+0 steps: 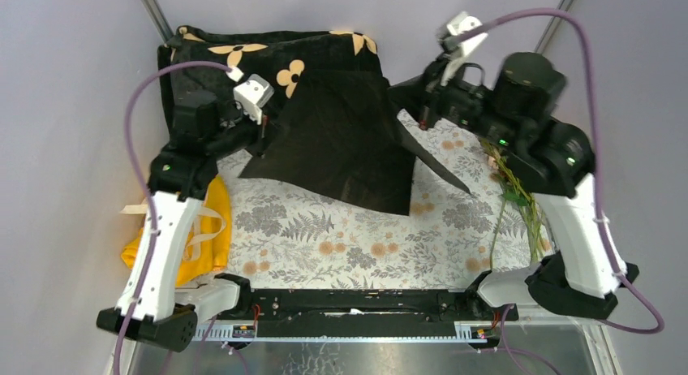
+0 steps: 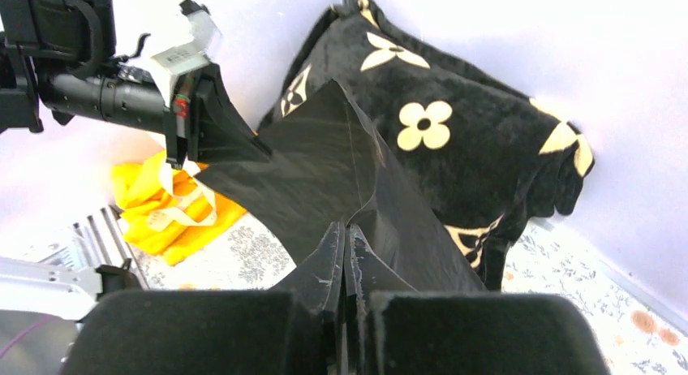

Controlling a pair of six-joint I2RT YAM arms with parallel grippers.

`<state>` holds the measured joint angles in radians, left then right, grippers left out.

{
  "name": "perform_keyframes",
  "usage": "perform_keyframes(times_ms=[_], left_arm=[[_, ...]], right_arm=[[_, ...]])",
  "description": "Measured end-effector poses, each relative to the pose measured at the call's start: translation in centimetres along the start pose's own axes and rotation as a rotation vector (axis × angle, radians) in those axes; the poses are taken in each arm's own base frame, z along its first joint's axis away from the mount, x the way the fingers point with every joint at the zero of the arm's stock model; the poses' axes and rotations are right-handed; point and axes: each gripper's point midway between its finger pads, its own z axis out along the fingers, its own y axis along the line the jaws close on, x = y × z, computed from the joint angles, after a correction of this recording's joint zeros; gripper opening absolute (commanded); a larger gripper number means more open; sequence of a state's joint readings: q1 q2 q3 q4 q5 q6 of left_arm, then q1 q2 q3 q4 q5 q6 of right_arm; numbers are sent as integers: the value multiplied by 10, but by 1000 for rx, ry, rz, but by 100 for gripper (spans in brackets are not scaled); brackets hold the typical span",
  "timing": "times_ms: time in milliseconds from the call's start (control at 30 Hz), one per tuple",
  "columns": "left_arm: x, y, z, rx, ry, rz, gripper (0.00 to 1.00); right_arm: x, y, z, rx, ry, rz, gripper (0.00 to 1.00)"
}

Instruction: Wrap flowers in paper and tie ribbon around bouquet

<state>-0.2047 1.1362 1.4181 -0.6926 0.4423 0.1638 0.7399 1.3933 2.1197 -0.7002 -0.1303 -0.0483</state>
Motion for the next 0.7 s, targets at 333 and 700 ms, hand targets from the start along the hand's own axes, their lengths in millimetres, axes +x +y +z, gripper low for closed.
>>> perform_keyframes(times_ms=[333,700], left_arm=[[-94,-66,-115,134,-224,252,0],[-94,-38,-83,72,-149,189,0]], right_arm=[[-61,14,-87,-10,-200,-10,0],[-51,-36,-25,215,-135,-67,0]])
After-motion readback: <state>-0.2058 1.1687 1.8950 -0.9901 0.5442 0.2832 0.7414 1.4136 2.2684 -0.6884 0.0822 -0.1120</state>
